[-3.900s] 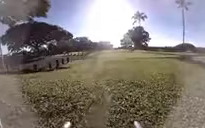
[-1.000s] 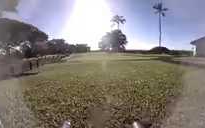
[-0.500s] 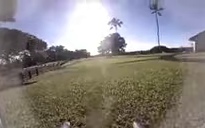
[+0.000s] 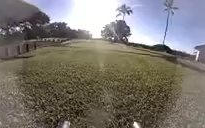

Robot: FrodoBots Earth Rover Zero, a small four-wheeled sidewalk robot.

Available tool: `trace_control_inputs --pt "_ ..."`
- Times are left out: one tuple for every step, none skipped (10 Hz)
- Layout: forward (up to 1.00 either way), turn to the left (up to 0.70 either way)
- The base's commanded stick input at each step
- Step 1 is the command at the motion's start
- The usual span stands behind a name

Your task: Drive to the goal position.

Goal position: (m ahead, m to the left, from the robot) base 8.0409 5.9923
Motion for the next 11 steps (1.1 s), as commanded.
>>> trace_control_inputs --pt "0.45 0.00" --pt "0.45 0.00" --pt "0.45 0.00" --pt "0.45 0.00" --pt "0.45 0.00" --pt "0.45 0.00" --pt "0.45 0.00" --pt "0.45 0.00" --pt "0.45 0.00" --pt "0.45 0.00" --pt "0.45 0.00"
